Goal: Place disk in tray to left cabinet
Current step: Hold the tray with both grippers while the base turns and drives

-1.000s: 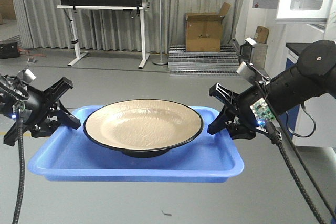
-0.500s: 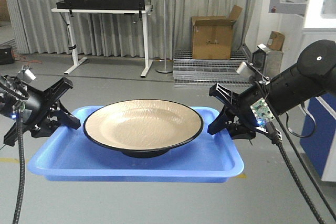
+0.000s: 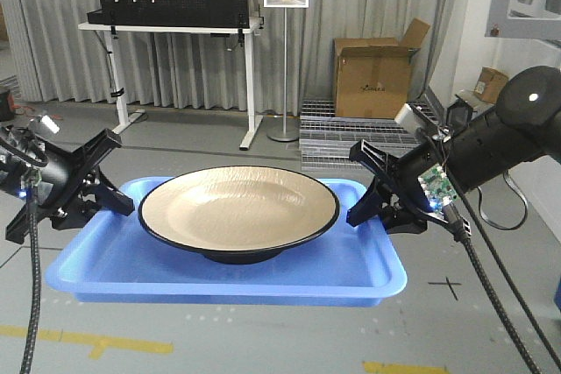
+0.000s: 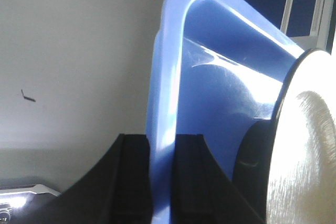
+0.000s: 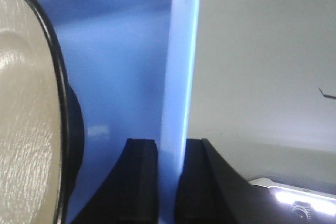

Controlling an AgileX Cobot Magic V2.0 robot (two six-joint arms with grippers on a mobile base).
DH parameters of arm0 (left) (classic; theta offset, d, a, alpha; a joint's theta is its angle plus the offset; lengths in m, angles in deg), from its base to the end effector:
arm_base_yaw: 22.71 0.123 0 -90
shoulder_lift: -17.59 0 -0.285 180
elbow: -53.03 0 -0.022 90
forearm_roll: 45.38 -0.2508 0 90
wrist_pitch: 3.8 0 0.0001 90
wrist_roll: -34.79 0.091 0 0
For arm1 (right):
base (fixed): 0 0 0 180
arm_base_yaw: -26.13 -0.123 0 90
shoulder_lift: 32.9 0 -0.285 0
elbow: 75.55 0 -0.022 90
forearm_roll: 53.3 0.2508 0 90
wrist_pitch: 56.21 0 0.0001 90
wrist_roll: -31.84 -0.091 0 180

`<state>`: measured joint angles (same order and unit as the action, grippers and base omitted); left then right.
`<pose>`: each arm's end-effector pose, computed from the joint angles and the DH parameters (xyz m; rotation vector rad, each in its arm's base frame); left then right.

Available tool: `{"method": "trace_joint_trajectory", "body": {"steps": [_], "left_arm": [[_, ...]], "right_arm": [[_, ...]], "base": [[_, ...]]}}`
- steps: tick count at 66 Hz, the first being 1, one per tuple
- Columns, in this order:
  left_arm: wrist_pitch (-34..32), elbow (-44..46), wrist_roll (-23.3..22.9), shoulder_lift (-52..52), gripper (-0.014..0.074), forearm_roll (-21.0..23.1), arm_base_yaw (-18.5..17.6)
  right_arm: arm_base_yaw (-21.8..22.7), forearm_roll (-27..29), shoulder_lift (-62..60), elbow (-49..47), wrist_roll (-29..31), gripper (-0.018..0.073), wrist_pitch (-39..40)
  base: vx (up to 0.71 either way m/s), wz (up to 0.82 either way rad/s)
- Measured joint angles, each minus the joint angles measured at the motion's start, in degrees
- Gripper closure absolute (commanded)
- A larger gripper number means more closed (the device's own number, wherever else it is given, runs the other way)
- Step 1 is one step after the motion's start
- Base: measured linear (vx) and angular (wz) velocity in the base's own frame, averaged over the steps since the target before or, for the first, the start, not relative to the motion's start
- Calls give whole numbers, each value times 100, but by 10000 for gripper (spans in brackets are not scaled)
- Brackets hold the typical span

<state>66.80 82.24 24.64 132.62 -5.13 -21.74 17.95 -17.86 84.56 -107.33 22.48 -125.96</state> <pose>0.4048 -0.0486 0.3583 -0.3832 2.5954 -1.0129 0.4051 0.1083 0.3497 0.1483 2.6661 0.9424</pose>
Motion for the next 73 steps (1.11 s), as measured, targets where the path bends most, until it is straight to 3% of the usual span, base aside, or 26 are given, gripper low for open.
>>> {"method": "trace_joint_trajectory", "body": {"steps": [73], "left_arm": [[11,0,-5,0,596,-6,0]], "right_arm": [[0,1,0,-2,0,564,-42]], "base": [[66,-3]]}}
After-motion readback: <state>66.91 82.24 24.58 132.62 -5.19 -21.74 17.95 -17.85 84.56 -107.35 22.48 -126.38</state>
